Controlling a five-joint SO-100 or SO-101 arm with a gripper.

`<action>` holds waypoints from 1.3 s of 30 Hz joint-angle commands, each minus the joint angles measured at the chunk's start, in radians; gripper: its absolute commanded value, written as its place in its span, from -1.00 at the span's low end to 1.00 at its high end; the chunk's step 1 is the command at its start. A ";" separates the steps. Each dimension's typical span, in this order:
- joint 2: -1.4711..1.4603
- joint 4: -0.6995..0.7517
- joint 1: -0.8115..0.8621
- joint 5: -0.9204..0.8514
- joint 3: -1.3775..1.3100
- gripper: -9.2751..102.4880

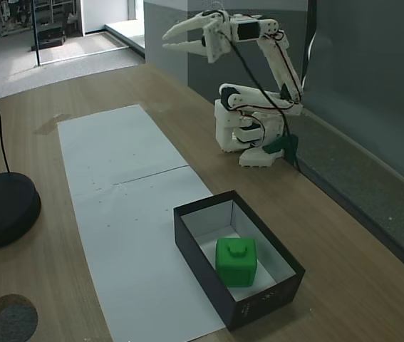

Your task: Grab a green square and put it in the box.

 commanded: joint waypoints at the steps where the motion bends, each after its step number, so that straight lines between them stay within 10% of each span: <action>1: 0.058 -0.037 -0.003 -0.003 0.181 -0.79; 39: 0.057 0.127 -0.187 -0.164 0.600 -0.84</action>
